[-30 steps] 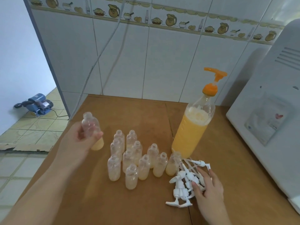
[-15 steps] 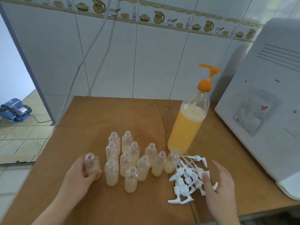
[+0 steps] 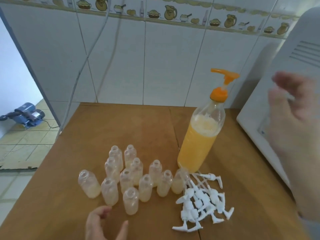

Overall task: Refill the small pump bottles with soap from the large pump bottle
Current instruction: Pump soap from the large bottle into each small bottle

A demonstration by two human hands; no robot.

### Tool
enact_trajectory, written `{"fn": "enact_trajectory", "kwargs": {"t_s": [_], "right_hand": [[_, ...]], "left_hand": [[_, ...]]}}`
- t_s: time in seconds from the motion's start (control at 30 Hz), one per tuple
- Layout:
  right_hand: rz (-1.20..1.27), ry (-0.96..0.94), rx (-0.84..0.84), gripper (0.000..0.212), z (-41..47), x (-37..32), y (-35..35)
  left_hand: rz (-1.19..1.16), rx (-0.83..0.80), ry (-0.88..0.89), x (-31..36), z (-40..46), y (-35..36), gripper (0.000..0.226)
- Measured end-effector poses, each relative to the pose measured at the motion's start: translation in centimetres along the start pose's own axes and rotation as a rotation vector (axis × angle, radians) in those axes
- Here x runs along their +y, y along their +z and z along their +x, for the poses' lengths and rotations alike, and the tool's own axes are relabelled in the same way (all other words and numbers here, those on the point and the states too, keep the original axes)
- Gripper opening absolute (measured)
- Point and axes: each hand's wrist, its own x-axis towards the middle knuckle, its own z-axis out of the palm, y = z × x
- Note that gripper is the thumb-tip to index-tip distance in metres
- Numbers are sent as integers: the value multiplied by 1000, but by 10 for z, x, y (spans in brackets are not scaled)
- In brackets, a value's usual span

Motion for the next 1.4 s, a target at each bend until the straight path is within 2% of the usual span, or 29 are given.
{"fn": "enact_trajectory", "kwargs": {"t_s": [0.1, 0.2, 0.23, 0.33, 0.4, 0.47, 0.5, 0.6, 0.67, 0.77, 0.83, 0.87, 0.93, 1.0, 1.13, 1.2, 1.4], "right_hand": [[-12, -46, -143, 29, 45, -19, 25], [-201, -71, -400, 33, 57, -16, 58], [-233, -91, -439, 36, 54, -12, 66], [-296, -195, -339, 43, 42, 1, 74], [-210, -256, -270, 44, 43, 7, 73], [-94, -281, -263, 46, 48, 11, 74], [-54, -291, -268, 46, 50, 12, 74], [-11, -337, -250, 42, 52, 20, 76], [-14, -353, -240, 43, 51, 22, 76], [-38, -356, -230, 46, 49, 21, 77], [-52, -345, -220, 49, 48, 21, 76], [-57, -340, -216, 51, 46, 21, 76], [-68, -341, -218, 57, 44, 21, 74], [-85, -344, -238, 61, 43, 20, 73], [-113, -340, -273, 66, 46, 22, 68], [-121, -337, -277, 69, 46, 24, 67], [-84, -313, -255, 65, 44, 20, 72]], "left_hand": [[16, -27, -73, 8, -8, 21, 85], [82, -14, -78, 9, -8, 37, 92], [99, -4, -71, 9, -7, 41, 91], [140, 53, -48, 10, -4, 52, 81], [141, 72, -48, 9, -1, 54, 73], [122, 46, -66, 5, 0, 52, 70], [106, 24, -36, 4, -2, 49, 67], [13, -41, 86, 18, -6, 29, 42], [-122, -82, 126, 46, 2, 18, 39], [-269, -160, 343, 100, 27, 4, 37], [-268, -175, 539, 128, 47, 5, 39], [-284, -168, 576, 142, 56, 9, 41], [-292, -194, 556, 175, 75, 19, 39], [-194, -264, 493, 207, 93, 33, 33], [-76, -424, 315, 237, 125, 65, 42], [-24, -443, 337, 244, 126, 75, 50], [14, -442, 409, 253, 119, 91, 50]]}}
